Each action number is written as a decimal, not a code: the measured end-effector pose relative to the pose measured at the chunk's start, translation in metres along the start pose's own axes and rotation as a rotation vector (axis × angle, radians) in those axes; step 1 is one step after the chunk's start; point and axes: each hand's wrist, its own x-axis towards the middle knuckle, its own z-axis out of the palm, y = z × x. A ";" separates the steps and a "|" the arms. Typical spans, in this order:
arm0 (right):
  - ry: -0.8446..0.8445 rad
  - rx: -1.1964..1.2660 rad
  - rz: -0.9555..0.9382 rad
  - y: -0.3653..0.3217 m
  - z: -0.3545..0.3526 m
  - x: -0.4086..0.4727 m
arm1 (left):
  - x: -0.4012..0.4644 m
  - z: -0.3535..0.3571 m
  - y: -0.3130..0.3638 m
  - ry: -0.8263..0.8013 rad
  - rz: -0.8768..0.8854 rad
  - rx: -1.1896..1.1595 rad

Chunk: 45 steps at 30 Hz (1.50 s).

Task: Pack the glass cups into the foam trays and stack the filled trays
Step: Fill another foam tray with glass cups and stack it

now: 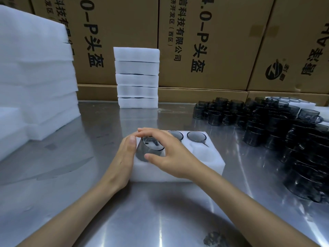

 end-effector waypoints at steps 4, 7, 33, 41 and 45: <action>-0.062 0.027 -0.005 -0.001 -0.002 0.003 | -0.001 0.001 0.000 0.009 -0.023 -0.028; -0.113 0.080 0.027 -0.003 -0.005 0.009 | 0.000 0.001 -0.001 0.010 -0.033 -0.046; -0.048 -0.317 -0.003 0.013 -0.011 -0.010 | -0.011 -0.029 0.042 0.059 0.542 0.532; -0.058 -0.495 -0.039 0.011 -0.002 -0.013 | -0.018 -0.036 0.044 0.096 0.569 0.672; -0.162 -0.597 -0.016 0.013 0.001 -0.014 | -0.023 -0.031 0.041 0.057 0.506 0.706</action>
